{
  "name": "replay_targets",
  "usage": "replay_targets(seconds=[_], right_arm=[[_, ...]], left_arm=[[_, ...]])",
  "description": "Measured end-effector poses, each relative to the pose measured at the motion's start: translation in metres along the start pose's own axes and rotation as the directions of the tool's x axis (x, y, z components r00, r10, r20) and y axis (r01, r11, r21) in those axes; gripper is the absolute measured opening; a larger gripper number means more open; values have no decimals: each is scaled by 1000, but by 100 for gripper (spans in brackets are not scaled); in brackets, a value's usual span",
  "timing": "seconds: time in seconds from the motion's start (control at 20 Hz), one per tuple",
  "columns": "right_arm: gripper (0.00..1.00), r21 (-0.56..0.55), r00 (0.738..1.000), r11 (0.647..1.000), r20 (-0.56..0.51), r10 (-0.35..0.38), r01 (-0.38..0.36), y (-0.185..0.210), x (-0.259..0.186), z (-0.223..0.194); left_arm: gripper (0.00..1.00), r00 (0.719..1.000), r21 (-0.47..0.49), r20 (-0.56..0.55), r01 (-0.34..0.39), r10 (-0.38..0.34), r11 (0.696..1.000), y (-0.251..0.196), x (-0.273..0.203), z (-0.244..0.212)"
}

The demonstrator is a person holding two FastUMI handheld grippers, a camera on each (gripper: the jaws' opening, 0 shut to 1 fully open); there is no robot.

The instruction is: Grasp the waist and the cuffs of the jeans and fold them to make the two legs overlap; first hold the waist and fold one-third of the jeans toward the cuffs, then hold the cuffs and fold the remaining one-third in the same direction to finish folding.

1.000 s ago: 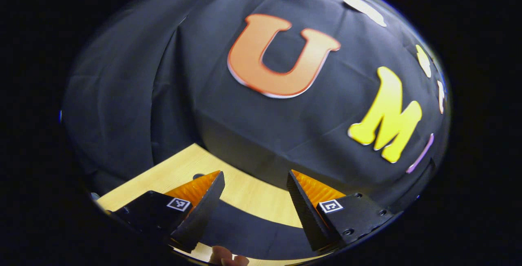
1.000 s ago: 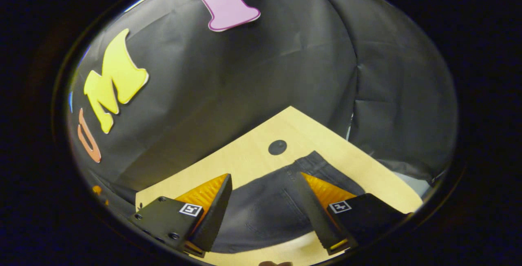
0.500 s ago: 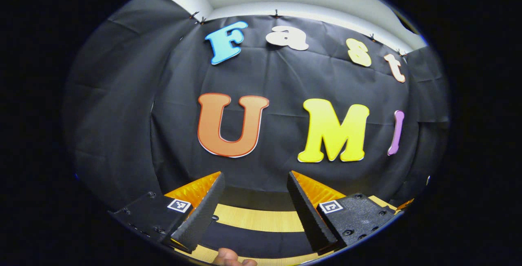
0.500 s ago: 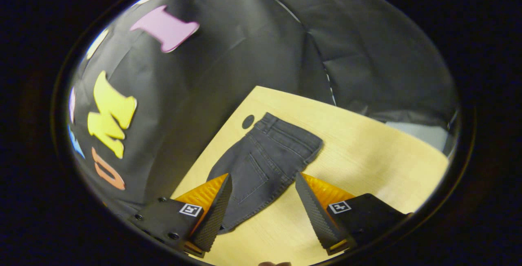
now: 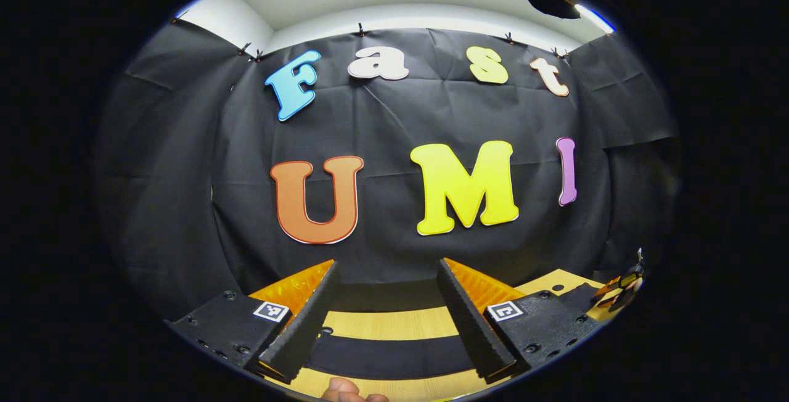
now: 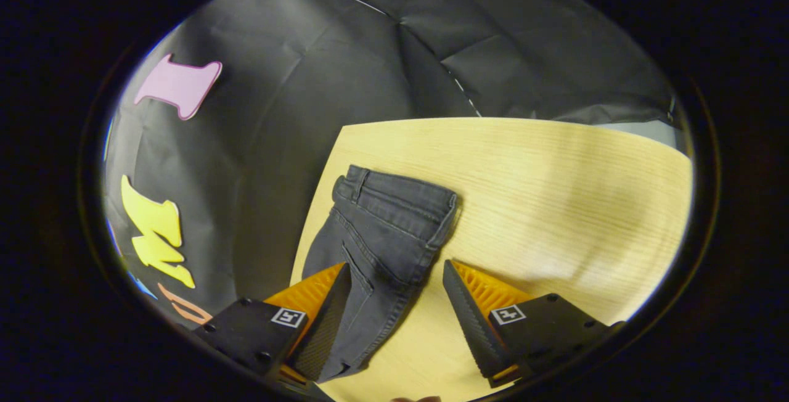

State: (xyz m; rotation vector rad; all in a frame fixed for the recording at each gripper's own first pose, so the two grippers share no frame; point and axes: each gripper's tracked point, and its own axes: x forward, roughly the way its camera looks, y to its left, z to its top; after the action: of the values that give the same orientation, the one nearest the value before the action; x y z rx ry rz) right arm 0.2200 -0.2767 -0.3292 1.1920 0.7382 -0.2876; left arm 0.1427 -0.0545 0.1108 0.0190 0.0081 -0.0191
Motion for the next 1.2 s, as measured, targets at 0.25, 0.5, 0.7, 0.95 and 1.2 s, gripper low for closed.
replay_targets(seconds=[0.25,0.5,0.7,0.95,1.2], right_arm=[[66,70,996,994,-14,-83,83,-11,30,6],[16,59,996,994,-6,-89,89,-11,32,7],[1,17,996,996,9,-91,91,-9,27,8],[1,-130,991,985,76,-106,116,13,14,10],[1,-372,984,923,174,-32,96,82,-14,8]], left_arm=[[94,1000,23,-17,8,-8,1000,-2,-7,1],[100,1000,11,-16,3,-3,1000,-6,-12,5],[94,1000,12,-18,1,-1,1000,-5,-15,5],[94,996,26,-85,12,-9,1000,-2,-20,-15],[94,996,-4,-86,-9,8,1000,8,-32,-17]])
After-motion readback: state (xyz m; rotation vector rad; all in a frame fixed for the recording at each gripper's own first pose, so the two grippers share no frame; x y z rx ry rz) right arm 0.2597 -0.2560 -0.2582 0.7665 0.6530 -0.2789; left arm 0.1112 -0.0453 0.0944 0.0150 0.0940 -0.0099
